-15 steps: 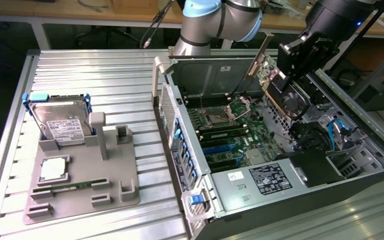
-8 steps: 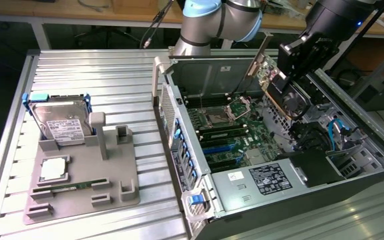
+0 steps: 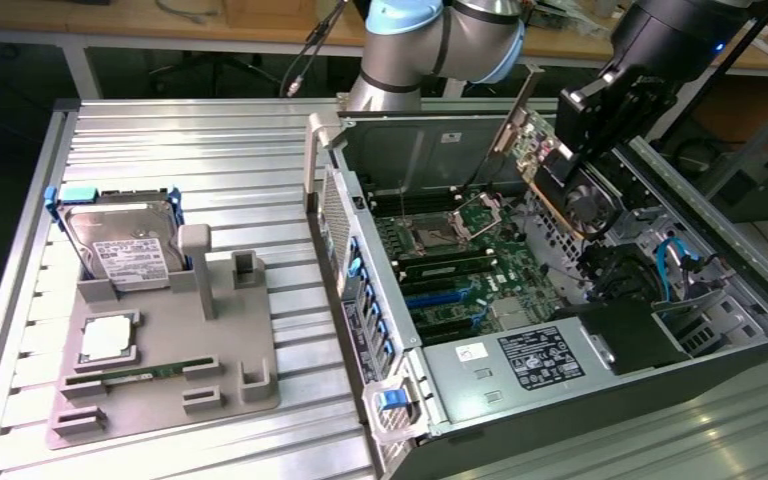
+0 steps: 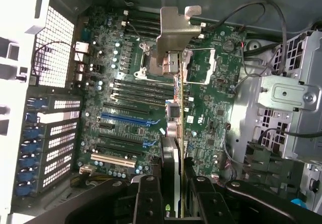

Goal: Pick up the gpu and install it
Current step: 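Insert the gpu into the slot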

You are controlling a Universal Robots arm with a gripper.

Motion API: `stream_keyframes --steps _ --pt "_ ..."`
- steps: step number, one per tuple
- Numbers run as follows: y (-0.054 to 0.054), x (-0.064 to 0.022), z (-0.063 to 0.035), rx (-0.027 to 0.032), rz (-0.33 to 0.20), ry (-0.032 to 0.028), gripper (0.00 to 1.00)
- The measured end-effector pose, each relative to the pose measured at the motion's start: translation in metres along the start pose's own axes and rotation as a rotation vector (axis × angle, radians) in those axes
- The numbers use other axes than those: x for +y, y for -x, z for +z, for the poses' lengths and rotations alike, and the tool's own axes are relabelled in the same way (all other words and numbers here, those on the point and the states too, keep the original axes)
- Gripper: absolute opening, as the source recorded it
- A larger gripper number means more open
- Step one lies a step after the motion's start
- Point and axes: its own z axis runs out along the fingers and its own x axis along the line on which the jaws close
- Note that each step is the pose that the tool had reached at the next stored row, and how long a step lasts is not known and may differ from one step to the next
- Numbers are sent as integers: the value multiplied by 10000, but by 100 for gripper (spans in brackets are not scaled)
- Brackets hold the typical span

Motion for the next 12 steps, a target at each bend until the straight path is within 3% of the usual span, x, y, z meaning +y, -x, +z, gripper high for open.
stream_keyframes --steps 12 --pt "0 0 0 15 -392 -21 27"
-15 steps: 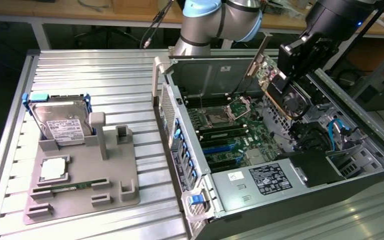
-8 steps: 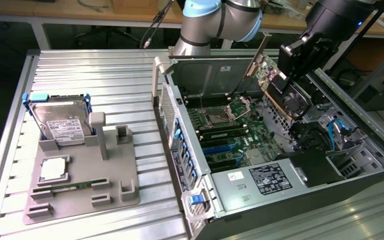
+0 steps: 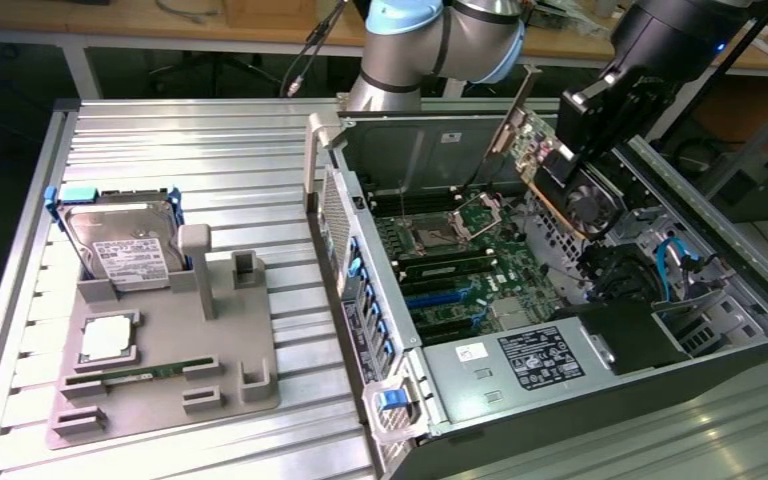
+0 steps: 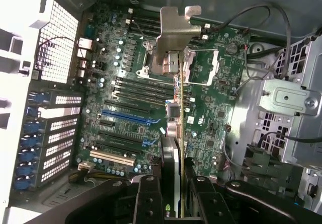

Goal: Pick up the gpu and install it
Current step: 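Insert the gpu into the slot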

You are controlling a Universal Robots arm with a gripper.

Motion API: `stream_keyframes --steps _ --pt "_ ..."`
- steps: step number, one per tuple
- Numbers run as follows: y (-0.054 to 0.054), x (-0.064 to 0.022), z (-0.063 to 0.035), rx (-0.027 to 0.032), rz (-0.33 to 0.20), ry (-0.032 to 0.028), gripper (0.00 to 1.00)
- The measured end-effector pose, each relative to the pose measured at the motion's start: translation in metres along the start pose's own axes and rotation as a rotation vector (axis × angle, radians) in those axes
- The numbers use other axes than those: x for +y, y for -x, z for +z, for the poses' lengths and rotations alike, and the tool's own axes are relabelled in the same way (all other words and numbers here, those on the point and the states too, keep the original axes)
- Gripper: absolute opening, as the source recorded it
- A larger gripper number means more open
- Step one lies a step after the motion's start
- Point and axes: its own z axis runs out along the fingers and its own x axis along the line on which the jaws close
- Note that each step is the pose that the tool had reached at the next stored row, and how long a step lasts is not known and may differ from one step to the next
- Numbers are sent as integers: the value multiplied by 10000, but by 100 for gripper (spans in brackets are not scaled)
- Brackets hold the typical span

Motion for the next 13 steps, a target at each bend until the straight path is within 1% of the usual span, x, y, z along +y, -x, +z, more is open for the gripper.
stream_keyframes --steps 13 --pt "0 0 0 28 -704 -38 27"
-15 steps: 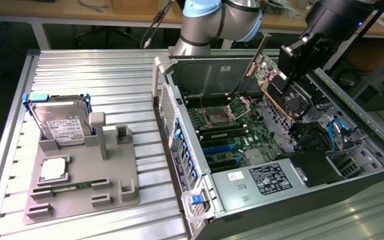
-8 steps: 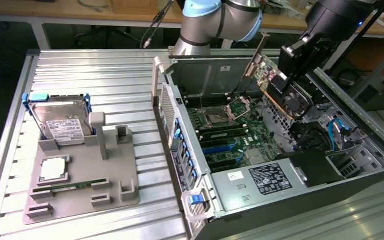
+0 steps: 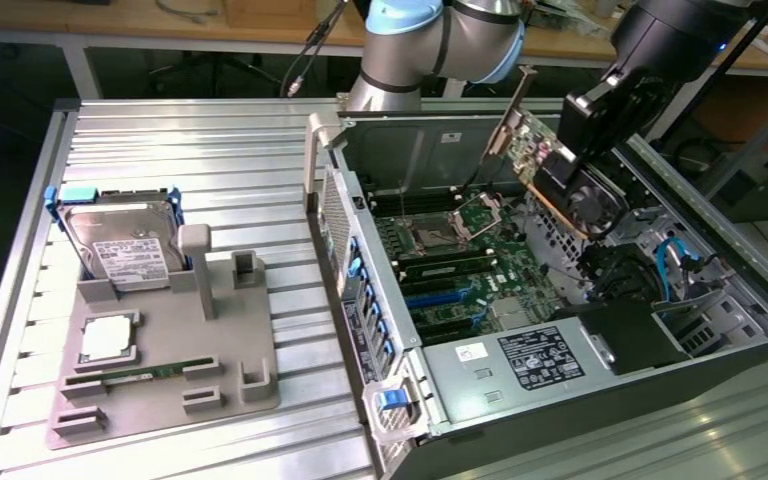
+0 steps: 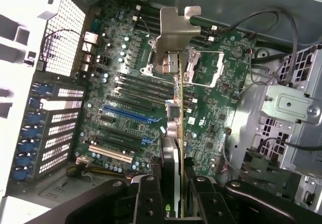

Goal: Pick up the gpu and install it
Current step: 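Insert the gpu into the slot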

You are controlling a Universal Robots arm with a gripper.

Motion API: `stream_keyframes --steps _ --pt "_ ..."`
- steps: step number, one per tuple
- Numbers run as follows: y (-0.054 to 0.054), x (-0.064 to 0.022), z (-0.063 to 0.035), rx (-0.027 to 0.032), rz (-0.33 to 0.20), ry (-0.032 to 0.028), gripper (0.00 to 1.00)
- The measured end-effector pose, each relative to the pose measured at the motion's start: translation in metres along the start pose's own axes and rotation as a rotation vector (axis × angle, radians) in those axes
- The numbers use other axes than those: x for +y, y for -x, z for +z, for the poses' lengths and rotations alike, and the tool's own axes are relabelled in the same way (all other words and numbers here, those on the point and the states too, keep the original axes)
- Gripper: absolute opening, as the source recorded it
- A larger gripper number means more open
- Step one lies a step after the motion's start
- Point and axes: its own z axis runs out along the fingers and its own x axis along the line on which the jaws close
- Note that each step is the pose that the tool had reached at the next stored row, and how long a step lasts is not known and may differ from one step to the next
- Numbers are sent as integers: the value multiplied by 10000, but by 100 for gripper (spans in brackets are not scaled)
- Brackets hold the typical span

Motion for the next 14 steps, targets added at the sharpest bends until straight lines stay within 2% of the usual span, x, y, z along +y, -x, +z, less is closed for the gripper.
stream_keyframes --steps 14 --pt "0 0 0 53 -1319 -71 27"
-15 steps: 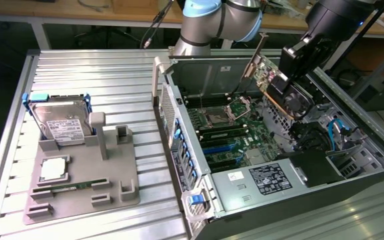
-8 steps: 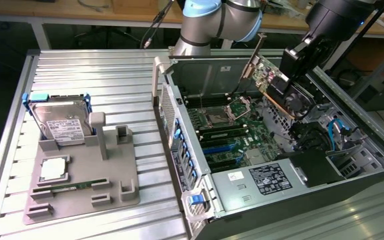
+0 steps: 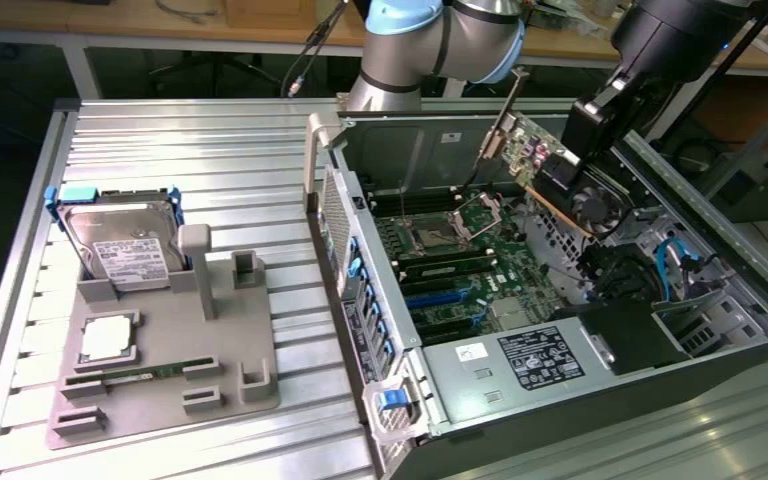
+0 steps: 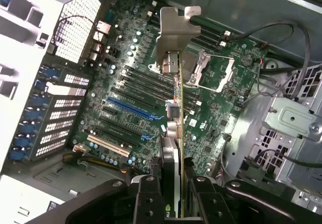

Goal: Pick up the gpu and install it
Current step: 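Insert the gpu into the slot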

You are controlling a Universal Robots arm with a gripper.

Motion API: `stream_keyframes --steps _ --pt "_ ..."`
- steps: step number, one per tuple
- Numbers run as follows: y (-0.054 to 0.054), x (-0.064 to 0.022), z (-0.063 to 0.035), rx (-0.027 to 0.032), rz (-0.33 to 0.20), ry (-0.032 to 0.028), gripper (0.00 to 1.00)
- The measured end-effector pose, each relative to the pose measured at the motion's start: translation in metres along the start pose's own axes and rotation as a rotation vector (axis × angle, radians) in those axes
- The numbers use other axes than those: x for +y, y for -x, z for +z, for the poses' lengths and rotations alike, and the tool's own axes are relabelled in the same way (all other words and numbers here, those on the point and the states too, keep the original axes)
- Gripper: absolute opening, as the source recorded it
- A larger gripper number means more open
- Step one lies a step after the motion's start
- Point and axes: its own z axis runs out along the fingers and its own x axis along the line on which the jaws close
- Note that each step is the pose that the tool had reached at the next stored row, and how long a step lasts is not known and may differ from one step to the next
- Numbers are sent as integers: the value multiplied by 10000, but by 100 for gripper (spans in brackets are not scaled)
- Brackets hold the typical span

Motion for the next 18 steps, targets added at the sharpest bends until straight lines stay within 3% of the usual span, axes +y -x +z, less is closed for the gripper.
stream_keyframes --steps 18 --pt "0 0 0 101 -2550 -137 27"
